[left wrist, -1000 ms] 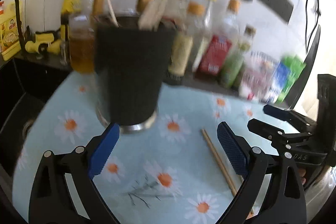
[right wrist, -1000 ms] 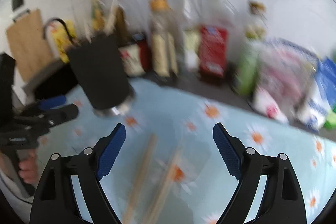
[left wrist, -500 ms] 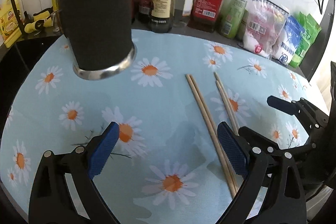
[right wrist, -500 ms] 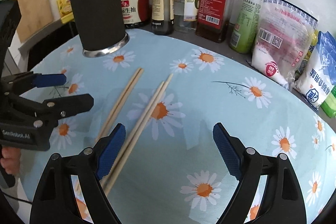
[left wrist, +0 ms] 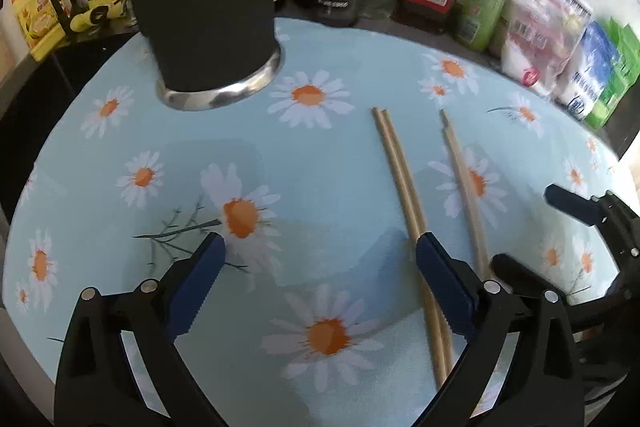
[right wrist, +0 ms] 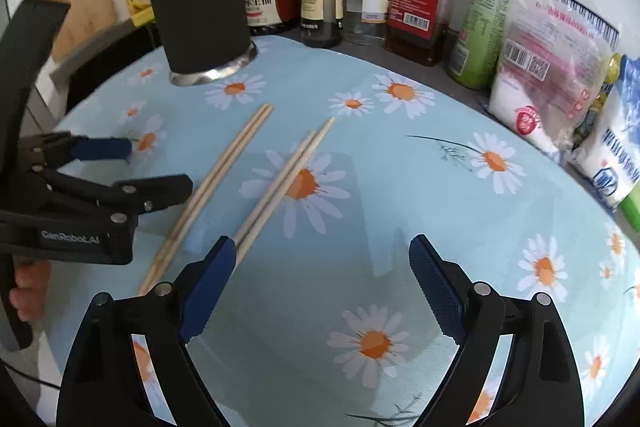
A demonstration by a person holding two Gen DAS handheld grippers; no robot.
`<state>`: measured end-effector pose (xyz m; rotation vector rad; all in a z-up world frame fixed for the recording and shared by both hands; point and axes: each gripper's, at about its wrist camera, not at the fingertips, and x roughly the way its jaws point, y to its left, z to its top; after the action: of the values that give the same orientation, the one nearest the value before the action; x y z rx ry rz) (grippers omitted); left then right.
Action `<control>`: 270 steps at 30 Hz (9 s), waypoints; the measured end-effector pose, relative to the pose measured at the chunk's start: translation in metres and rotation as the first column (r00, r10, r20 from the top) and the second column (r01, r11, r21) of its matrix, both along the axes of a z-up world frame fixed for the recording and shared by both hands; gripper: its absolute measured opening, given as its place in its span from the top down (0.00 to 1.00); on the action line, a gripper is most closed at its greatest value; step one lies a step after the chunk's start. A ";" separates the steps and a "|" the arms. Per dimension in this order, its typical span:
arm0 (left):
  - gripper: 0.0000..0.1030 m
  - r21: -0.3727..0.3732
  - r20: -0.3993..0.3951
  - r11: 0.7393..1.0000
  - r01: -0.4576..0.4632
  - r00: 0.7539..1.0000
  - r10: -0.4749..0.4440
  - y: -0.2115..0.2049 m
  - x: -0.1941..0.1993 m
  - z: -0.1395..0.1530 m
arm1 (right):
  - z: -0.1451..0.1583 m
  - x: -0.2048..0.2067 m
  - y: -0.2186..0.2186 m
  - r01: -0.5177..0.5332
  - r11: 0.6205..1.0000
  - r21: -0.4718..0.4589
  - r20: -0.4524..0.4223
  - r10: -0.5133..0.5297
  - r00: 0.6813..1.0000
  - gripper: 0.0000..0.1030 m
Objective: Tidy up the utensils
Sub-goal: 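Withdraw both open tools and move them down over the loose chopsticks, then close the left tool on a chopstick while the right tool grasps another, then lift both chopsticks and carry them over the black holder's rim, then lower both chopsticks into the black holder and open both tools, then withdraw both open tools and move them down over the last two chopsticks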
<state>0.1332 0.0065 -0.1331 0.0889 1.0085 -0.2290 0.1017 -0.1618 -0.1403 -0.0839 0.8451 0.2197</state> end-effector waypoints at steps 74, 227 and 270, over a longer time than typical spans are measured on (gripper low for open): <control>0.95 -0.004 0.037 0.988 -0.153 0.987 0.153 0.136 0.024 0.083 | 0.098 0.056 -0.002 -0.032 0.973 0.231 0.072 0.016 0.997 0.95; 0.07 -0.012 -0.100 0.999 0.040 0.994 -0.041 -0.020 0.020 0.031 | 0.041 -0.011 -0.009 -0.172 0.985 -0.003 0.009 0.172 0.985 0.15; 0.62 0.052 -0.077 0.998 0.044 0.996 -0.040 0.004 0.017 0.012 | 0.004 0.052 0.003 -0.049 0.996 -0.070 -0.264 0.029 0.964 0.12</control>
<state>0.1503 0.0103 -0.1216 0.1508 1.0896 -0.2454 0.1539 -0.1591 -0.1364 -0.1455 1.1175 0.2389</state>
